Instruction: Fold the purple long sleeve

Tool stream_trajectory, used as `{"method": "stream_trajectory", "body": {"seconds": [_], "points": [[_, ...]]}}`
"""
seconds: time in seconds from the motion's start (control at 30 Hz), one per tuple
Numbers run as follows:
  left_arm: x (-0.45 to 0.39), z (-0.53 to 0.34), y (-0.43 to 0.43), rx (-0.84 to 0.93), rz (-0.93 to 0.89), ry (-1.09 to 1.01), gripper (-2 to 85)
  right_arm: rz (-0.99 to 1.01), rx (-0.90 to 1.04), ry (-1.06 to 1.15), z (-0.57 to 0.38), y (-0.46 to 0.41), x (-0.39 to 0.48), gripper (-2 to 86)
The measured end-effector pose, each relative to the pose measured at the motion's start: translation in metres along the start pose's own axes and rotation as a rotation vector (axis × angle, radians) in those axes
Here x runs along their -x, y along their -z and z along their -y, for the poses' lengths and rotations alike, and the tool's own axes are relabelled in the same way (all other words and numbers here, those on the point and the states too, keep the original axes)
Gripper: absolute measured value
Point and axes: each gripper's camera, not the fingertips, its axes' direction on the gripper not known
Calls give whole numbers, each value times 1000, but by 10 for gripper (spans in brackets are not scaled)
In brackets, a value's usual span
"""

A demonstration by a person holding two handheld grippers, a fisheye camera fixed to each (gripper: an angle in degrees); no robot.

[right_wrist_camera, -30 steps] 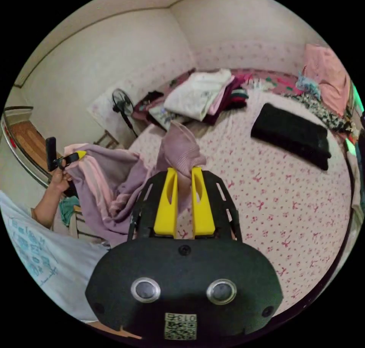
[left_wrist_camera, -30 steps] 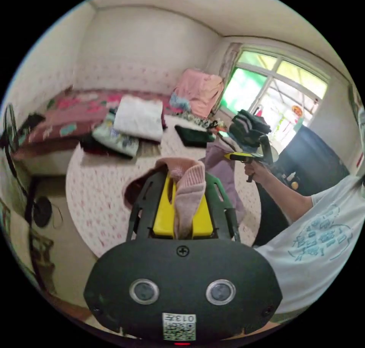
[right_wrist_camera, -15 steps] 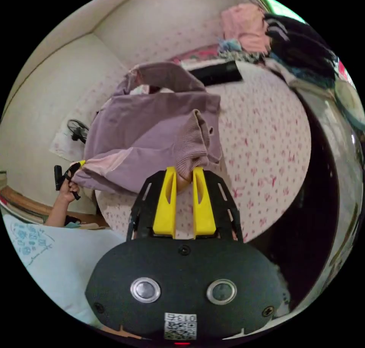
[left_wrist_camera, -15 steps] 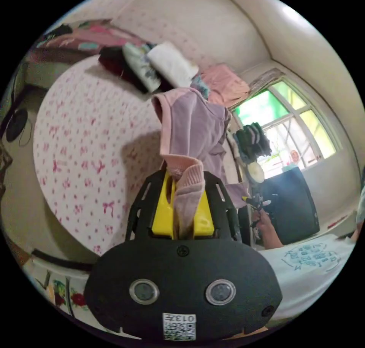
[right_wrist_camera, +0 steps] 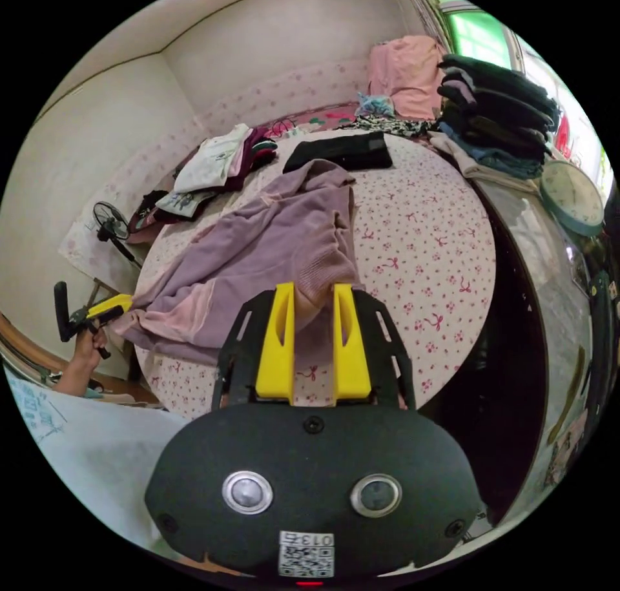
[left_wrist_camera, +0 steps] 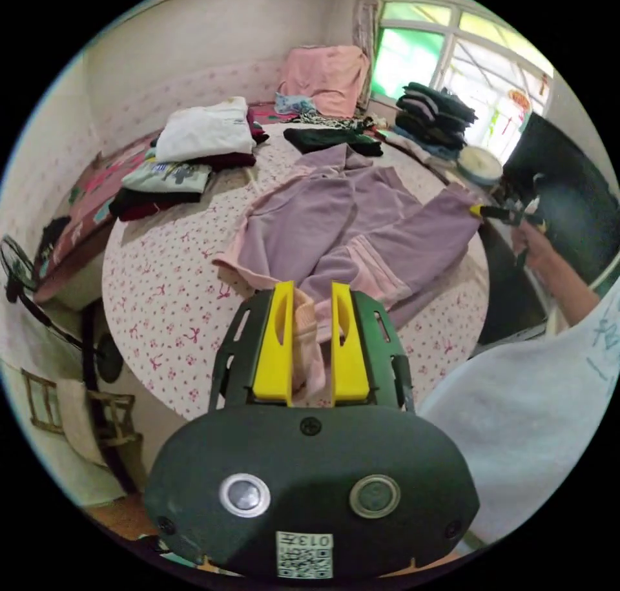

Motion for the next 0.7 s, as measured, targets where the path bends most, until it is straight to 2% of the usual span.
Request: {"method": "stream_trajectory", "body": {"seconds": [0.1,0.23,0.27,0.37,0.43,0.57,0.7], "points": [[-36,10,-23,9,68,-99,118,-35,72,39,3,-19,1,102],[-44,26,-92,238,-51,-162,144,-50,236,42,0,-65,-8,74],[-44,31,-110,323,-74,-167,138,-29,283,35,-2,-78,-13,59],[-50,41,-127,394,27,-249,80,44,252,-26,-2,-76,-27,44],[-48,47,-128,414,26,-285,42,122,211,-34,0,-64,-36,40],[-33,52,-90,308,-46,-285,19,366,228,117,0,-27,-50,41],[-30,39,-29,179,-187,-408,15,454,371,318,-25,5,-52,49]]}}
